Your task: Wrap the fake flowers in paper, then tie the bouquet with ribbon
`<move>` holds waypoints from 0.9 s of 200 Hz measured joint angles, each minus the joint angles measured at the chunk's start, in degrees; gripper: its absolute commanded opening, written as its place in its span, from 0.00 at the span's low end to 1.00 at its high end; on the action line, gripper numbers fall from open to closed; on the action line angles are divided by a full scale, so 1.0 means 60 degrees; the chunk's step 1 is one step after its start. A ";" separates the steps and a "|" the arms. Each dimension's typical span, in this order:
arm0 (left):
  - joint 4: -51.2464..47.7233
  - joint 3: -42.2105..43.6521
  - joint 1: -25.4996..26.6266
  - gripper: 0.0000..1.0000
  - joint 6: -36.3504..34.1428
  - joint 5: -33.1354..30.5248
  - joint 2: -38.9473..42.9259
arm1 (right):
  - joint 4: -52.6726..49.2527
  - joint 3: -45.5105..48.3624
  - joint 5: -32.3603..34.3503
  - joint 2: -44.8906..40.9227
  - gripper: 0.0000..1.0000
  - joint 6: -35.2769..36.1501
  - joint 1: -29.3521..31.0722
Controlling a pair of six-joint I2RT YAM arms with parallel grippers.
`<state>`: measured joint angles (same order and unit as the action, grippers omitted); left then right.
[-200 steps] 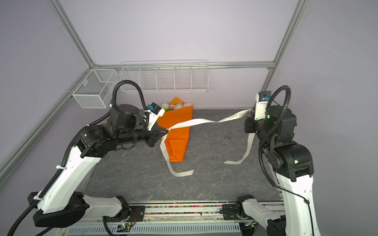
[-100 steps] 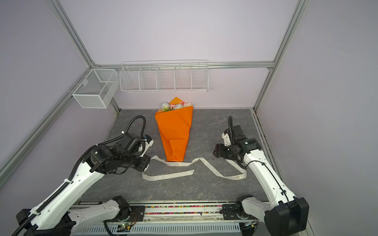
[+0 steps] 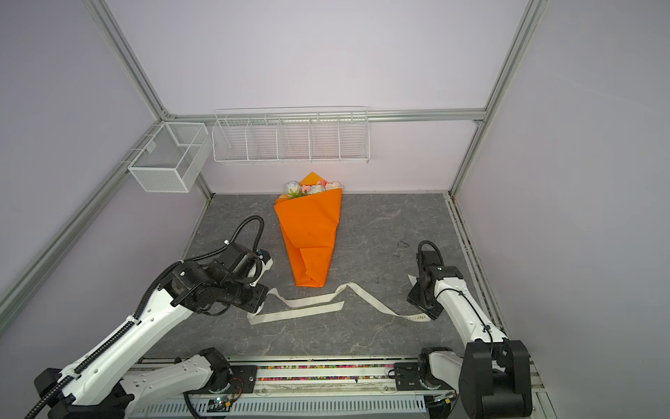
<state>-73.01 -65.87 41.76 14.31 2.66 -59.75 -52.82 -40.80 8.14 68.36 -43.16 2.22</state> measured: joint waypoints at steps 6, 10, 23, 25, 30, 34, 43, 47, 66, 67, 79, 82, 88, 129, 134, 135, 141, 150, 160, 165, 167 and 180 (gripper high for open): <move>0.0018 0.0000 -0.0004 0.00 0.0000 0.0007 -0.0007 | 0.0080 0.0004 0.0007 0.0127 0.56 -0.0062 -0.0087; 0.0029 0.0000 -0.0004 0.00 0.0000 0.0004 -0.0015 | 0.0149 0.0004 0.0004 0.0237 0.56 -0.0102 -0.0131; 0.0047 0.0000 -0.0018 0.00 0.0000 0.0004 -0.0044 | 0.0441 0.0080 0.0000 0.0590 0.55 -0.0215 -0.0171; 0.0051 0.0000 -0.0022 0.00 0.0000 0.0000 -0.0044 | 0.0488 0.0102 0.0000 0.0648 0.55 -0.0233 -0.0171; 0.0055 0.0000 -0.0022 0.00 0.0000 0.0000 -0.0047 | 0.0597 0.0160 -0.0004 0.0754 0.55 -0.0284 -0.0189; 0.0058 0.0000 -0.0022 0.00 0.0000 0.0004 -0.0051 | 0.0670 0.0204 -0.0015 0.0812 0.55 -0.0313 -0.0189; 0.0062 0.0000 -0.0022 0.00 0.0000 0.0000 -0.0051 | 0.0834 0.0328 -0.0040 0.0929 0.55 -0.0393 -0.0215; 0.0066 0.0000 -0.0022 0.00 0.0000 0.0004 -0.0051 | 0.0903 0.0379 -0.0044 0.0958 0.54 -0.0437 -0.0226; 0.0087 0.0000 -0.0022 0.00 0.0000 0.0004 -0.0051 | 0.1260 0.0659 -0.0087 0.1031 0.52 -0.0608 -0.0291; 0.0087 0.0000 -0.0022 0.00 0.0000 0.0004 -0.0051 | 0.1271 0.0667 -0.0091 0.1035 0.51 -0.0616 -0.0291; 0.0087 0.0000 -0.0022 0.00 -0.0004 0.0004 -0.0051 | 0.1446 0.0820 -0.0113 0.1100 0.48 -0.0718 -0.0339; 0.0087 0.0000 -0.0022 0.00 -0.0004 0.0004 -0.0051 | 0.1486 0.0820 -0.0120 0.1093 0.48 -0.0758 -0.0350; 0.0087 0.0000 -0.0022 0.00 -0.0004 0.0000 -0.0051 | 0.1555 0.0838 -0.0131 0.1093 0.47 -0.0794 -0.0361; 0.0087 0.0000 -0.0040 0.00 -0.0004 -0.0007 -0.0051 | 0.1614 0.0969 -0.0036 0.0994 0.25 -0.1031 -0.0506; 0.0087 0.0000 -0.0040 0.00 0.0000 -0.0007 -0.0051 | 0.1606 0.0984 -0.0025 0.0987 0.24 -0.0994 -0.0576; 0.0087 0.0000 -0.0040 0.00 0.0000 -0.0007 -0.0051 | 0.1603 0.0984 -0.0029 0.0987 0.24 -0.1005 -0.0583; 0.0091 0.0000 -0.0040 0.00 0.0000 -0.0004 -0.0051 | 0.1592 0.0987 -0.0044 0.0984 0.22 -0.0973 -0.0685; 0.0120 0.0000 -0.0040 0.00 0.0000 0.0025 -0.0047 | 0.1566 0.0987 -0.0160 0.0958 0.21 -0.0943 -0.0903; 0.0197 0.0011 -0.0040 0.00 0.0000 0.0120 -0.0047 | 0.1570 0.0987 -0.0357 0.0925 0.18 -0.0831 -0.1217; 0.0262 0.0025 -0.0040 0.00 0.0000 0.0189 -0.0044 | 0.1577 0.0987 -0.0484 0.0914 0.17 -0.0787 -0.1395; 0.0291 0.0040 -0.0040 0.00 0.0000 0.0222 -0.0040 | 0.1588 0.0987 -0.0535 0.0911 0.17 -0.0725 -0.1501; 0.0470 0.0113 -0.0040 0.00 0.0007 0.0430 -0.0044 | 0.1719 0.0976 -0.0845 0.0903 0.15 -0.0466 -0.2160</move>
<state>-70.19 -65.19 41.52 14.35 5.23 -60.01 -42.50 -34.94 3.07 73.78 -45.95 -10.74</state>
